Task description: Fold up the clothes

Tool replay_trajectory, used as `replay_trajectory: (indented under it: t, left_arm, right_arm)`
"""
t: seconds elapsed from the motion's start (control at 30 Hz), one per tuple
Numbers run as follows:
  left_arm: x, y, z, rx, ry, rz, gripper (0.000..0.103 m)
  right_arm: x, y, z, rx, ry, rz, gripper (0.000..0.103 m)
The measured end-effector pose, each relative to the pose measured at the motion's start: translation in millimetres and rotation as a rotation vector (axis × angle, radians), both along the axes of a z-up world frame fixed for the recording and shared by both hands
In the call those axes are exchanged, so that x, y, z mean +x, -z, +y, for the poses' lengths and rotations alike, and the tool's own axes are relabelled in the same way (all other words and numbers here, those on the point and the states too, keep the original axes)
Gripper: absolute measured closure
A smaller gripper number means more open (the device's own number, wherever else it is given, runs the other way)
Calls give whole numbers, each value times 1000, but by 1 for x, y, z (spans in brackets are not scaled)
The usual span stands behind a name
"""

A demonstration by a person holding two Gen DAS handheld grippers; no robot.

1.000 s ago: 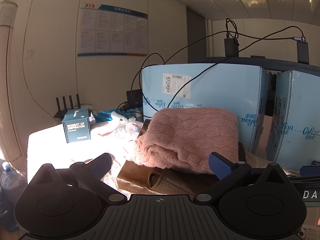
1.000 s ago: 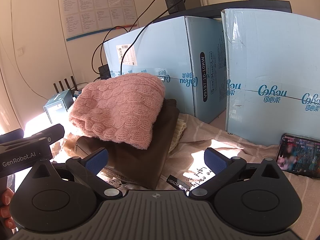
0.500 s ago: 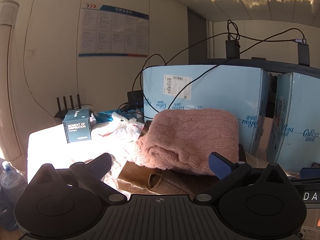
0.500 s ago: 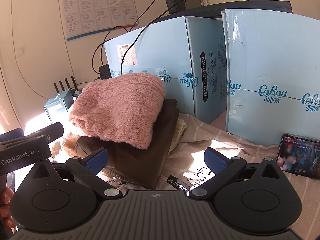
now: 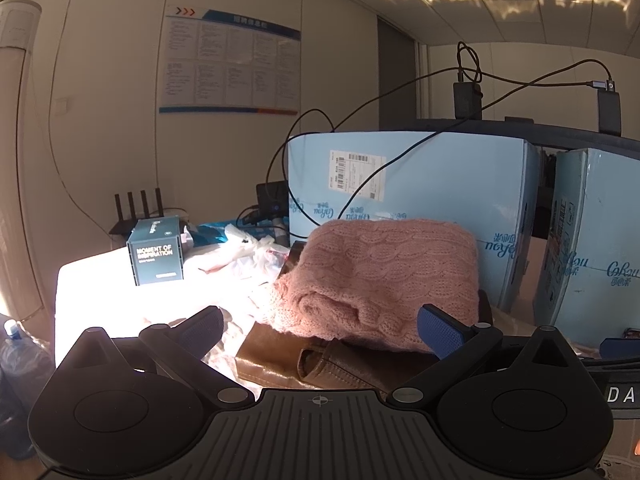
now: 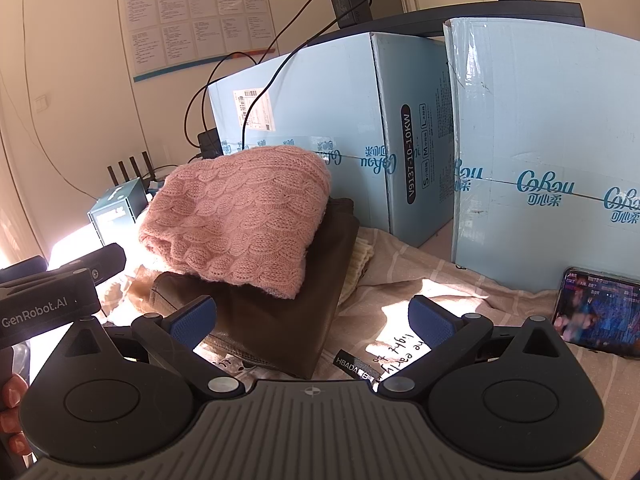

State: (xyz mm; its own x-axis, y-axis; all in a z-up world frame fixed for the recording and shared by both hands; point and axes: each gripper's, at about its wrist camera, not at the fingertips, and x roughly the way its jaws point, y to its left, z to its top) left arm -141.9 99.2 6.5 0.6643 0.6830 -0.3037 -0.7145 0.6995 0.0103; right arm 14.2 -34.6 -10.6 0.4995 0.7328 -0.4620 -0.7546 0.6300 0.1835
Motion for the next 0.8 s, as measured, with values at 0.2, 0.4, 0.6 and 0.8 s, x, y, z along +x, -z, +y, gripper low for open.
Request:
replay_trajectory:
  t: [0.2,0.4,0.6,0.8]
  left_arm:
    - [0,0,0,0,-1,-1,0]
    - [0,0,0,-1,-1,-2,0]
    - [1,1,0,-2,0,0,0]
    - [1,1,-1,-5,4,-1,0]
  right_arm:
    - [0,0,0,-1,0,0,0]
    - [0,0,0,-1,-1,0,0]
    - [-1,0,0,-2,-3,-1,0]
    - [-1,0,0,-2,-3,-1,0]
